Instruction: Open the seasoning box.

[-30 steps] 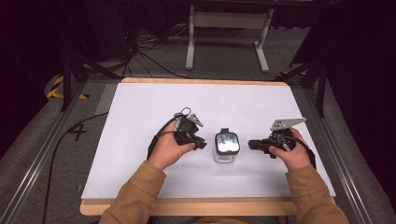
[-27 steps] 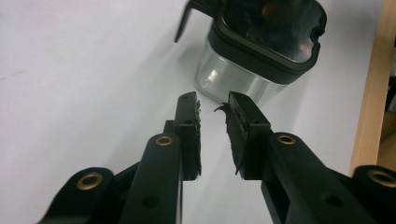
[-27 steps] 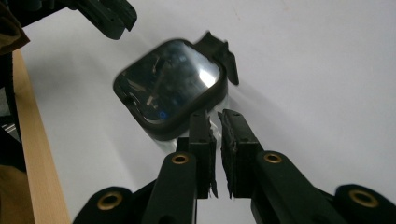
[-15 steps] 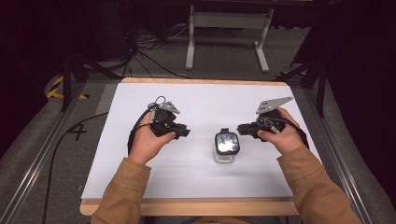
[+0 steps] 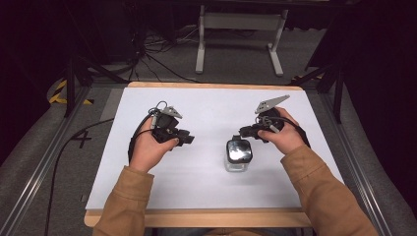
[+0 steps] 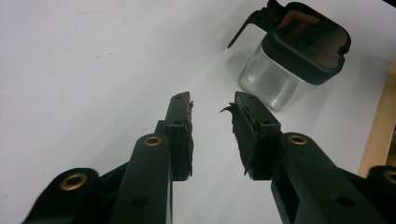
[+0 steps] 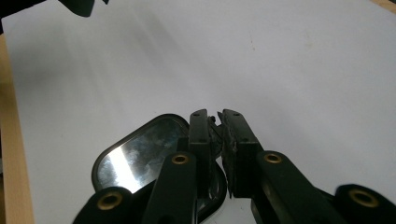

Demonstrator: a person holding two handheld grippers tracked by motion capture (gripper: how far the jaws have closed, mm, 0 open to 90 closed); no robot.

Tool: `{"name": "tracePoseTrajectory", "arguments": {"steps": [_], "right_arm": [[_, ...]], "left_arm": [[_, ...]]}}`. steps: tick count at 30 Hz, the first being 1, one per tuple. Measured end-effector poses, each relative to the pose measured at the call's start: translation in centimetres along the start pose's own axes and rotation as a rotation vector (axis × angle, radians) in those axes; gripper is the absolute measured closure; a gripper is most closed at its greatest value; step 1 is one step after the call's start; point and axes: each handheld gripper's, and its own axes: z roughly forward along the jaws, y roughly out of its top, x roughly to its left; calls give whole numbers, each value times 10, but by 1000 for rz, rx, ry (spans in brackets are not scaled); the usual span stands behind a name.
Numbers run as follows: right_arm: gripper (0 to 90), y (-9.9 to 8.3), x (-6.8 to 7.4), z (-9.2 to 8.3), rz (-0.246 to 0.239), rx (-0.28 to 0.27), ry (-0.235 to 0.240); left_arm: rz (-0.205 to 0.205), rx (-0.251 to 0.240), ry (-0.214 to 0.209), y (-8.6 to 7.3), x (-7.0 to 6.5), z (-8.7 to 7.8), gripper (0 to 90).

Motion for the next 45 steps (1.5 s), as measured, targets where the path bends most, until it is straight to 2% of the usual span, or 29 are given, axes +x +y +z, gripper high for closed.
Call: {"name": "tracePoseTrajectory", "arguments": {"steps": [6,12,19,28,40,45], "right_arm": [[845,-2,-8,12,19,-16,-11],[855,-3,-10,18,29,-19,14],[869,-2,-10,19,33,-10,28],[870,-1,-13,20,72,-1,34],[870,3,-13,21,81,21,19],[870,3,-13,22,82,24,14]], "left_arm": [[-2,4,-8,1,0,3,678],[-5,0,-17,0,0,2,673],[-5,5,-19,0,0,3,679],[1,13,-24,1,-2,6,684],[20,29,-39,2,-9,14,694],[33,52,-45,3,-12,17,697]]}}
